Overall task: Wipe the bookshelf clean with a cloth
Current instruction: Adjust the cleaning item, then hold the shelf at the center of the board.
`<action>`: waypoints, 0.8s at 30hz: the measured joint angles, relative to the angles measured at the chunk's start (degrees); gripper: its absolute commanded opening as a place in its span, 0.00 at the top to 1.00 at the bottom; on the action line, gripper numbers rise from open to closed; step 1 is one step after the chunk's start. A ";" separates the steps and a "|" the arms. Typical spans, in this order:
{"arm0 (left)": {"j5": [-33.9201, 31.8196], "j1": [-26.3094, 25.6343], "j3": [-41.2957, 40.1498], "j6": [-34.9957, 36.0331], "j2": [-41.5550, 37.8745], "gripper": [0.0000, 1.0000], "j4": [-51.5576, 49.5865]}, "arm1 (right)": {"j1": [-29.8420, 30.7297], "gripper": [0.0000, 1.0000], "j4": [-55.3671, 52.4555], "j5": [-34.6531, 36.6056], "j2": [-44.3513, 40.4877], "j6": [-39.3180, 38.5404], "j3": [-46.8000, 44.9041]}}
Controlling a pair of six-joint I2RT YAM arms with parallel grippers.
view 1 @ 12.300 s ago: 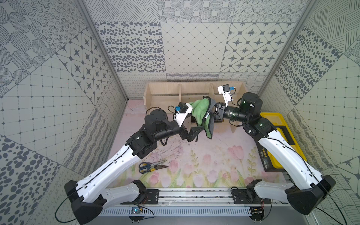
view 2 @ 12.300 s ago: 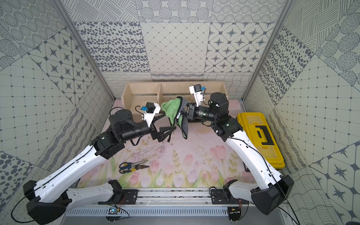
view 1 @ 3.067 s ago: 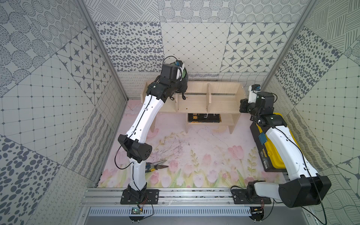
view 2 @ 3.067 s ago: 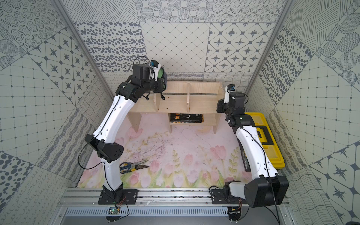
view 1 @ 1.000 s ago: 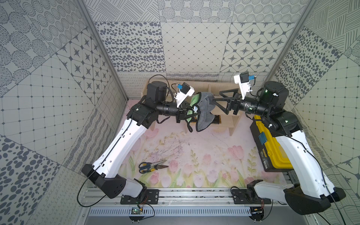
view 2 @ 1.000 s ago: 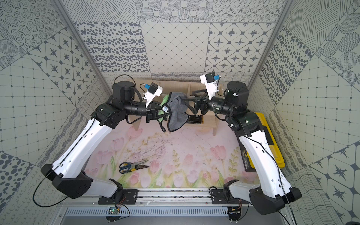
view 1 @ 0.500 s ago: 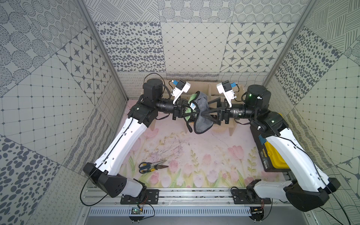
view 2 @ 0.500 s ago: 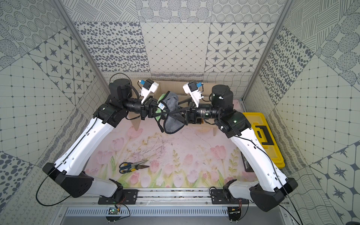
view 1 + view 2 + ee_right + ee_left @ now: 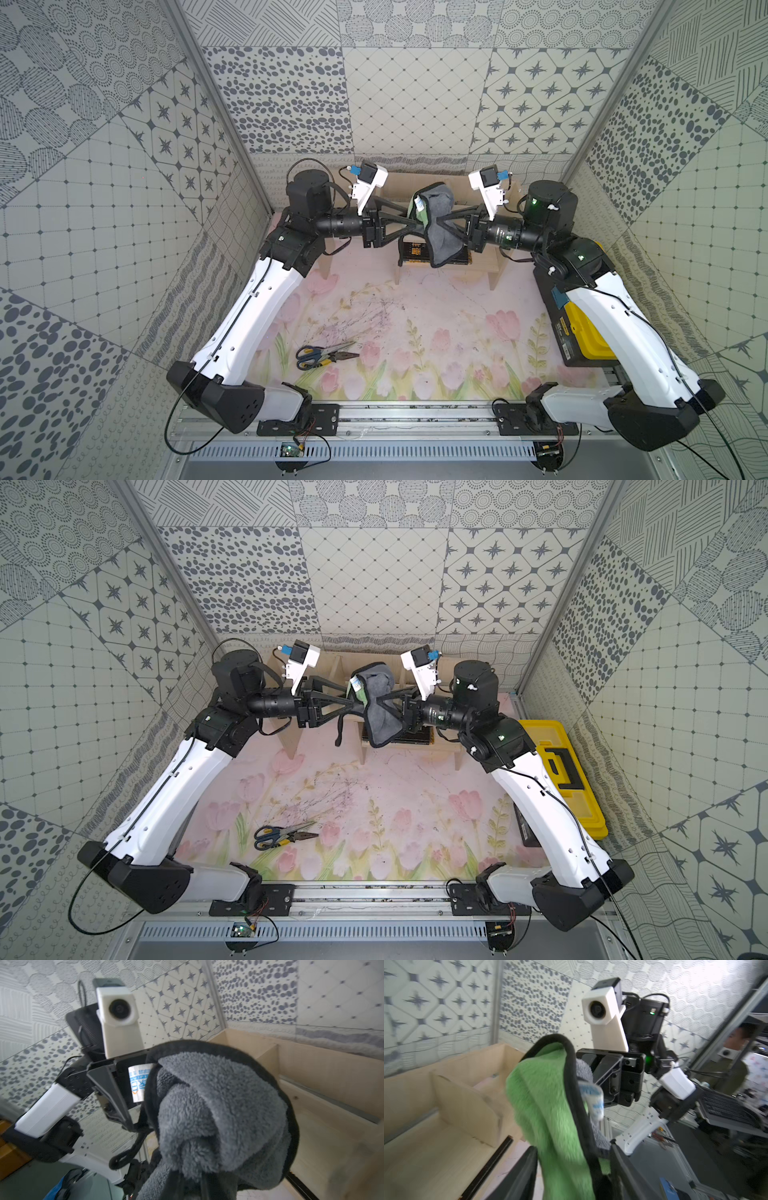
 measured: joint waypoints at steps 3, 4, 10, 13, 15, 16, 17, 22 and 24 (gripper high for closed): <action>-14.47 2.71 0.46 -0.17 -0.70 0.26 -0.35 | -4.39 1.00 -0.39 6.80 3.48 2.05 3.15; -18.78 3.78 0.72 -0.31 -0.66 0.26 -0.46 | -5.27 1.00 -0.70 8.63 4.96 2.58 4.55; -41.79 12.55 -0.50 -0.02 1.49 0.01 -1.64 | -6.49 1.00 -4.70 17.09 18.03 3.87 17.68; -48.30 15.78 -3.41 0.20 2.99 0.01 -1.66 | -6.38 1.00 -6.97 18.95 23.76 3.89 24.22; -51.25 17.35 -5.42 0.20 4.00 0.01 -1.77 | -6.23 1.00 -9.03 19.85 27.06 3.87 28.83; -52.41 18.14 -6.45 0.20 4.55 0.01 -1.77 | -6.08 1.00 -9.90 20.65 28.63 3.76 31.15; -53.42 18.78 -7.43 0.20 5.01 0.01 -1.73 | -5.86 1.00 -10.86 21.75 29.90 3.56 33.18; -56.35 19.87 -11.61 0.44 6.03 0.11 -1.09 | -4.83 1.00 -17.90 30.49 32.74 1.62 39.87; -56.41 19.89 -13.00 0.79 6.03 0.24 -0.28 | -4.87 1.00 -21.16 35.17 32.79 0.90 41.70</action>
